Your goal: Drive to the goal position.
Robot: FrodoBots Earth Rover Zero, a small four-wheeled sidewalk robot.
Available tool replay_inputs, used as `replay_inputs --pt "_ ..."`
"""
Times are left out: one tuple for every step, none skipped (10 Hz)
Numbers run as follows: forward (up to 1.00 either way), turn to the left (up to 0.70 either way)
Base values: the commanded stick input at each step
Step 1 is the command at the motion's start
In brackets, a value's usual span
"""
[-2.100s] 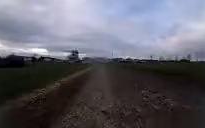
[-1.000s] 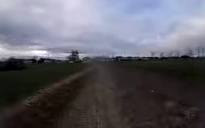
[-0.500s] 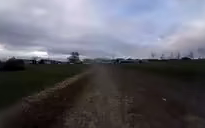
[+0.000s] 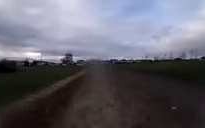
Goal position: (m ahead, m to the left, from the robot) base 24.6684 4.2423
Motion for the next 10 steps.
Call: replay_inputs --pt "0.85 0.0" --pt "0.85 0.0" --pt "0.85 0.0" --pt "0.85 0.0" --pt "0.85 0.0" --pt "0.85 0.0" --pt "0.85 0.0" --pt "0.85 0.0" --pt "0.85 0.0" --pt "0.85 0.0"
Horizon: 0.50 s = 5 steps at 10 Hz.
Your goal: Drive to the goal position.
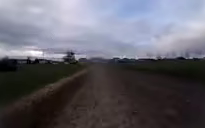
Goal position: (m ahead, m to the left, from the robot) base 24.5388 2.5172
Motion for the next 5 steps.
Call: replay_inputs --pt "0.85 0.0" --pt "0.85 0.0" --pt "0.85 -0.08" --pt "0.85 -0.19" --pt "0.85 0.0"
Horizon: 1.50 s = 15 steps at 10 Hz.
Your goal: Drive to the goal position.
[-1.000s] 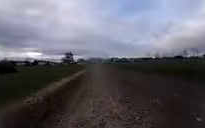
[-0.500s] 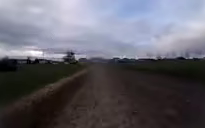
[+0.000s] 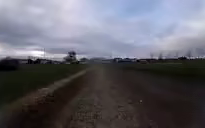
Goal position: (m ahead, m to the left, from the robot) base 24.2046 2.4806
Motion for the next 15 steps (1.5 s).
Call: replay_inputs --pt "0.85 0.0" --pt "0.85 0.0" --pt "0.85 0.0" --pt "0.85 0.0" --pt "0.85 -0.28" --pt "0.85 -0.22" --pt "0.85 -0.16" --pt "0.85 -0.15" --pt "0.85 -0.24" --pt "0.85 0.0" --pt "0.85 0.0" --pt "0.85 -0.14" --pt "0.85 -0.06" --pt "0.85 -0.02" --pt "0.85 -0.01"
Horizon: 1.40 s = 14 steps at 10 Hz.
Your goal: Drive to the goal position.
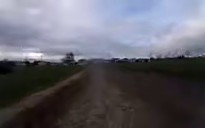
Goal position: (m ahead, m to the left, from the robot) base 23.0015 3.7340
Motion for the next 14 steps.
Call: replay_inputs --pt "0.85 0.0" --pt "0.85 0.0" --pt "0.85 0.0" --pt "0.85 0.0" --pt "0.85 0.0" --pt "0.85 0.0" --pt "0.85 0.0" --pt "0.85 0.0" --pt "0.85 0.0" --pt "0.85 0.0" --pt "0.85 0.0" --pt "0.85 0.0" --pt "0.85 -0.12" --pt "0.85 -0.26"
